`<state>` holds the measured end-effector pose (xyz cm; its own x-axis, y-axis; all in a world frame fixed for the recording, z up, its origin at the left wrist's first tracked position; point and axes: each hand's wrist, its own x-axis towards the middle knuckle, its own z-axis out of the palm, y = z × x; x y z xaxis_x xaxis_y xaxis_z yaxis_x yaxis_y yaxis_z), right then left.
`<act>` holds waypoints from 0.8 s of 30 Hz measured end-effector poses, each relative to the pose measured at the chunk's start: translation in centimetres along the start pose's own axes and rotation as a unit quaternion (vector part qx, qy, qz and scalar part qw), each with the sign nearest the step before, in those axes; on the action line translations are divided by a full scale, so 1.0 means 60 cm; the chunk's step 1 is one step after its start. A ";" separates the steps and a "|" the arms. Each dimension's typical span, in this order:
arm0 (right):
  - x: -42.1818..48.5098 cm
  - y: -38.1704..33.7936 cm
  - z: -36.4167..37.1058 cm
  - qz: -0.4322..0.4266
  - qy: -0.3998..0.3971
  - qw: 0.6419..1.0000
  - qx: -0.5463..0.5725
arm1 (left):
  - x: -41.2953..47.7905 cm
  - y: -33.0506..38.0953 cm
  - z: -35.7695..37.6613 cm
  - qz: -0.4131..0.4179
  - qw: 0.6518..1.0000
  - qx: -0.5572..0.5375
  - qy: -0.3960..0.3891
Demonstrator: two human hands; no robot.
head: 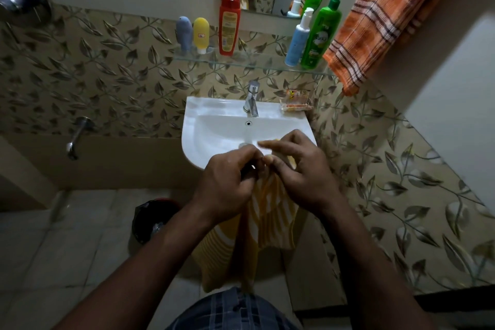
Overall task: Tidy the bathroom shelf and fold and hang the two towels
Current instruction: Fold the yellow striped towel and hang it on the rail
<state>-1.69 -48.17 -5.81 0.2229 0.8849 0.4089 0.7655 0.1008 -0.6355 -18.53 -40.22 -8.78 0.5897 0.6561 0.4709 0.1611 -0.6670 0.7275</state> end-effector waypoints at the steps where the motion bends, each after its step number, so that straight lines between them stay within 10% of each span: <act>1: -0.003 0.005 -0.002 0.021 -0.054 0.998 0.022 | -0.007 0.001 0.001 0.007 1.000 0.004 -0.008; 4: -0.008 0.018 -0.012 0.075 -0.178 0.981 0.003 | -0.022 -0.004 0.010 -0.011 1.000 0.000 -0.018; 14: -0.009 0.030 -0.033 0.076 -0.209 0.966 -0.132 | -0.043 -0.024 0.036 0.005 1.000 -0.019 -0.015; 24: -0.008 0.019 -0.060 0.020 0.016 0.993 -0.114 | -0.044 -0.029 0.050 -0.127 0.971 -0.197 -0.052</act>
<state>1.25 -50.13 -4.39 0.2721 0.8710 0.4091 0.8716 -0.0429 -0.4884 -18.01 -41.87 -12.78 0.6502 0.7294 0.2128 0.0082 -0.2868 0.9580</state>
